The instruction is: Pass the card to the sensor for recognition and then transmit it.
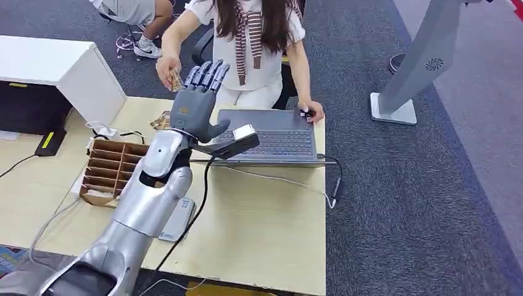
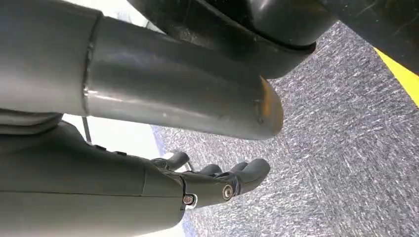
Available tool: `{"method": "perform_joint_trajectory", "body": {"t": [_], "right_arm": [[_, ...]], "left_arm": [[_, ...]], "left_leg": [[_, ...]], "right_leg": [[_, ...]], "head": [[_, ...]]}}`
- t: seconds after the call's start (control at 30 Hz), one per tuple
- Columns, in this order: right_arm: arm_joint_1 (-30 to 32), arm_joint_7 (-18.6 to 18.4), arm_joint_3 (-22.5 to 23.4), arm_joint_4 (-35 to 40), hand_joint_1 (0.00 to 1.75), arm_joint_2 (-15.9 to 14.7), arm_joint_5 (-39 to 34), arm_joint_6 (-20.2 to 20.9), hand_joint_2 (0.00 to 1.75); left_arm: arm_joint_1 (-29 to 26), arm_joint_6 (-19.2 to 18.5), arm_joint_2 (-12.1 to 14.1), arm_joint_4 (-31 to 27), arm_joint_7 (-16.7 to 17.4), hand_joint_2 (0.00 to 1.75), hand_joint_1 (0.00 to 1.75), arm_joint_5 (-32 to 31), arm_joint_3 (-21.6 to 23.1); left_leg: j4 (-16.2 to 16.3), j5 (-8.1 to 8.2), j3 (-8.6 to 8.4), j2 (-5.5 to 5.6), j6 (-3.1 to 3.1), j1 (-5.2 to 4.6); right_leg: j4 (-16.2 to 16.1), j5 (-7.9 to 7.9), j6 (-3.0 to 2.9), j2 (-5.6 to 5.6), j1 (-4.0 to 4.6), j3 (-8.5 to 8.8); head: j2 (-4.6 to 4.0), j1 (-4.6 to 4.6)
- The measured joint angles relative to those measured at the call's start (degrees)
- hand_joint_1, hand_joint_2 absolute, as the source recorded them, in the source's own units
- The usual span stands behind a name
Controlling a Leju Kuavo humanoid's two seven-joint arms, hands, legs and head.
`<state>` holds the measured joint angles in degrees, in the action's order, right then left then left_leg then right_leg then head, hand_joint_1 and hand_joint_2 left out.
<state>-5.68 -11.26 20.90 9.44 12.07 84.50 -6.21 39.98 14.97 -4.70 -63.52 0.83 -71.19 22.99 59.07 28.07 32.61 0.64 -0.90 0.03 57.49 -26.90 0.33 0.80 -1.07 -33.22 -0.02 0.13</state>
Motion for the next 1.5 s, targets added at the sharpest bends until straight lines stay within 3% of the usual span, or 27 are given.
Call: {"method": "perform_joint_trajectory", "body": {"t": [0.27, 0.57, 0.77, 1.5], "right_arm": [[-0.01, 0.02, -0.39, 0.00, 0.00, 0.00, 0.55, 0.00, 0.00], [0.00, 0.59, -1.01, 0.00, 0.00, 0.00, 1.07, 0.15, 0.00], [0.00, 0.61, -1.29, 0.00, 0.00, 0.00, 1.66, 0.07, 0.00], [-0.01, 1.44, -2.45, 0.00, 0.00, 0.00, 2.69, 0.35, 0.00]], "left_arm": [[2.24, 0.72, -0.39, 4.95, 0.81, 1.75, 0.00, 0.07, 1.49], [3.86, 7.68, -0.55, 11.20, 4.55, 1.75, 0.00, -1.09, 1.51], [4.58, 8.48, -0.37, 15.09, 4.42, 1.75, 0.00, -0.81, 0.18], [5.84, 10.95, -0.92, 19.02, 2.67, 1.75, 0.00, -0.22, -0.32]], "left_leg": [[-0.02, 0.00, 0.05, 0.00, 0.02, 0.03], [-0.02, 0.00, 0.08, 0.00, 0.02, 0.03], [-0.02, 0.00, 0.08, 0.00, 0.02, 0.03], [-0.02, 0.00, 0.09, 0.02, 0.02, 0.03]], "right_leg": [[0.01, -0.01, -0.01, 0.00, 0.03, -0.05], [0.01, -0.01, -0.01, -0.01, 0.01, -0.04], [0.01, -0.01, -0.01, -0.01, 0.02, -0.04], [0.01, -0.01, -0.01, -0.03, 0.02, -0.04]], "head": [[0.02, 0.02], [0.02, 0.02], [0.02, 0.02], [0.02, 0.02]]}}
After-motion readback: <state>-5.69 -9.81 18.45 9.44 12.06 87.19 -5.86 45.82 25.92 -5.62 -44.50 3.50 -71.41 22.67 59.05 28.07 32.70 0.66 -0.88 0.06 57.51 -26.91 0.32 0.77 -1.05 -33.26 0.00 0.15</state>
